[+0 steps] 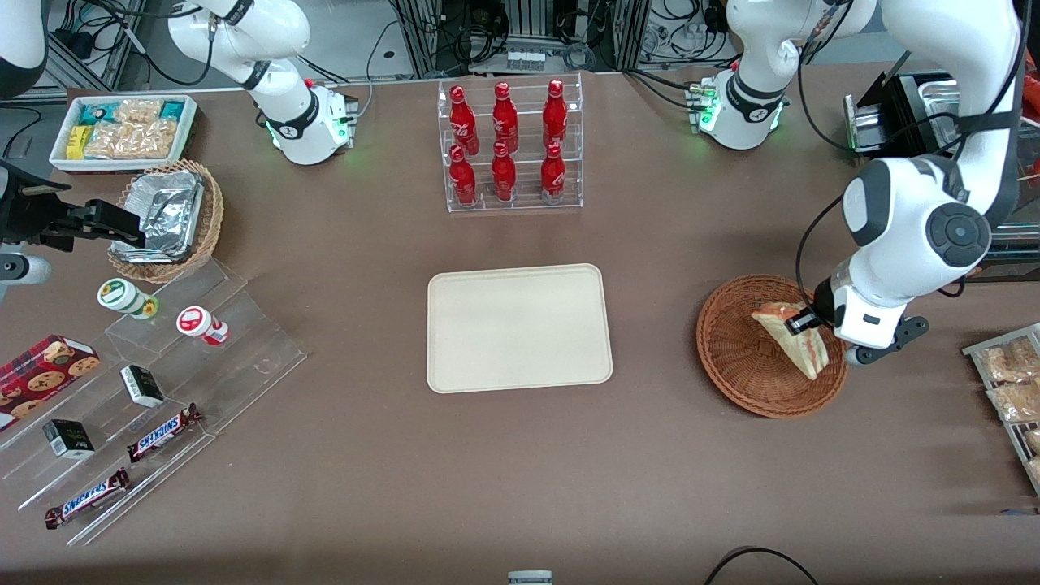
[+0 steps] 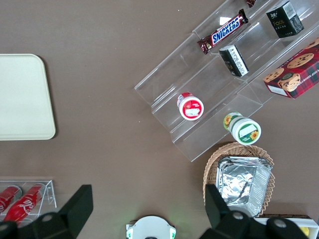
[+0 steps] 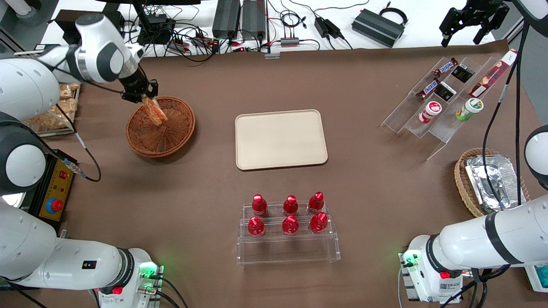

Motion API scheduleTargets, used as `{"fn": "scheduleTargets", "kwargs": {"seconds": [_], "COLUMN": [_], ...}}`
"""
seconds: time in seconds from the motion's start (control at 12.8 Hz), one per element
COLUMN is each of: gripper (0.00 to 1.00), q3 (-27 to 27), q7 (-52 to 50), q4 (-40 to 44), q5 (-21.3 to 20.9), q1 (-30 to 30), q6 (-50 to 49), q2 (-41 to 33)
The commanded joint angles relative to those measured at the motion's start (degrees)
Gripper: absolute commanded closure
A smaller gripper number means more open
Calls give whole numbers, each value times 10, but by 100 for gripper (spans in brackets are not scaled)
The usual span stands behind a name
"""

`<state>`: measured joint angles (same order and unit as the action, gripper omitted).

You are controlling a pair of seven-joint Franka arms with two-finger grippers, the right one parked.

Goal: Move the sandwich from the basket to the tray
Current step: 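Lift the sandwich and carry it over the cream tray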

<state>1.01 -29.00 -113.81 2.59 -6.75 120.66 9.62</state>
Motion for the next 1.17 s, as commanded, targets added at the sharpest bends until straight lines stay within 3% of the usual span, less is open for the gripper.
{"fn": "scheduleTargets", "kwargs": {"seconds": [0.0, 0.31, 1.09], "gripper": [100, 100, 100], "q3": [0, -1, -1], "q7": [-7, -7, -135], "q4": [51, 104, 311], "q5": [-7, -3, -3], "q1": [-47, -141, -325], "q6": [-50, -57, -45], "q2": [8, 35, 257]}}
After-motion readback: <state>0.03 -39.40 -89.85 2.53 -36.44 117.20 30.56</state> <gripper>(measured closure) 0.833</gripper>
